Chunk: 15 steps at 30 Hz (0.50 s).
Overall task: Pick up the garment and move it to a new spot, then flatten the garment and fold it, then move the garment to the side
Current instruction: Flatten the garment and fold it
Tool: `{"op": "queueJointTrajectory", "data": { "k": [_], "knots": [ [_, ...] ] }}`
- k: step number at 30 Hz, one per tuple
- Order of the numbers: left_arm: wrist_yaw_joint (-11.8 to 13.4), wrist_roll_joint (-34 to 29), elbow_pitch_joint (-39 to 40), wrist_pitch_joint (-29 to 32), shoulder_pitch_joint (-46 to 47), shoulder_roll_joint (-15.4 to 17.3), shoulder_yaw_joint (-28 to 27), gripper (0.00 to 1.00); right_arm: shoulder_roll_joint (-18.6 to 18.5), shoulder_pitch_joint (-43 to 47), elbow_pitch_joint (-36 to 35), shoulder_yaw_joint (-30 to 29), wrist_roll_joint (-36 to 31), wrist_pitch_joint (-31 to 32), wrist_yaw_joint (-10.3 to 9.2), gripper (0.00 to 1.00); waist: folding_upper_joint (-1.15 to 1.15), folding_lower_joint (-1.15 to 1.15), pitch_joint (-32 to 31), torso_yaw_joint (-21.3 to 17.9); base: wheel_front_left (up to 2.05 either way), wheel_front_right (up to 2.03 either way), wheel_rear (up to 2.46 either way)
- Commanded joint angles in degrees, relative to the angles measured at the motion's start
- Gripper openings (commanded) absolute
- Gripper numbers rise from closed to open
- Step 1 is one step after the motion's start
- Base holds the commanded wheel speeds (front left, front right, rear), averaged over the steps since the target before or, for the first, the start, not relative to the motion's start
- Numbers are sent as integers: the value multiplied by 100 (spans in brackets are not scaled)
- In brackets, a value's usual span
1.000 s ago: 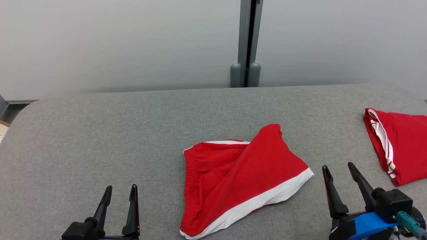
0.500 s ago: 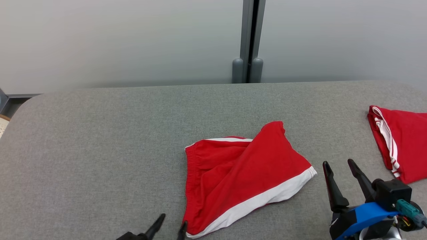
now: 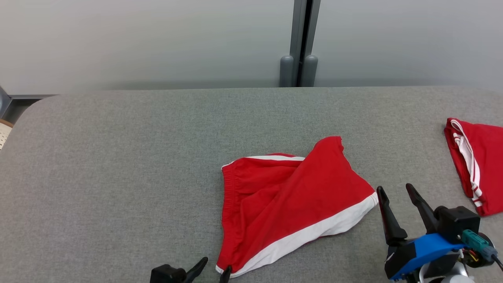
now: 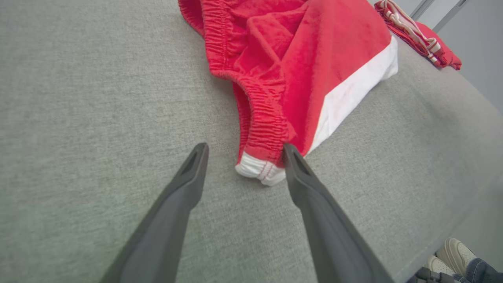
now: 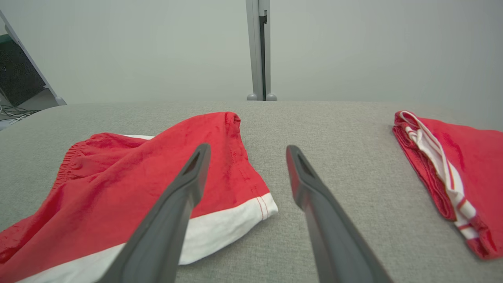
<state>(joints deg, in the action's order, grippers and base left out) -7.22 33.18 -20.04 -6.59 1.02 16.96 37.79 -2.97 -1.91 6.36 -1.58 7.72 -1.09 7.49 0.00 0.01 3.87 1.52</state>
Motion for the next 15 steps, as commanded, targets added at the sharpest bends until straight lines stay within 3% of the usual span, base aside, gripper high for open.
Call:
{"op": "queueJointTrajectory", "data": {
  "k": [1, 5, 6, 8, 15],
  "knots": [
    [-33, 97, -142, -32, 213, -13, 67, 100, 5, -118, 40, 15, 1, -41, 1, 100, 0, -1, 54, 4, 0, 0, 0],
    [-33, 338, -381, -19, 429, -26, 355, 100, 5, -208, 142, 96, 23, -53, 1, 100, 0, -1, 143, -14, 0, 0, 0],
    [-34, 377, -435, 5, 480, -6, 417, 96, 5, -235, 178, 118, 14, -12, 1, 100, 0, -1, 175, -21, 0, 0, 0],
    [-30, 469, -520, -6, 561, 18, 514, 0, -6, -299, 276, 150, 20, 71, 1, 100, 0, -1, 231, -34, 0, 0, 0],
    [-21, 620, -707, -158, 804, 91, 703, 0, -79, -822, 988, -78, -19, 1059, 1, 100, 0, -1, 445, -23, 0, 0, 0]
  ]
}}
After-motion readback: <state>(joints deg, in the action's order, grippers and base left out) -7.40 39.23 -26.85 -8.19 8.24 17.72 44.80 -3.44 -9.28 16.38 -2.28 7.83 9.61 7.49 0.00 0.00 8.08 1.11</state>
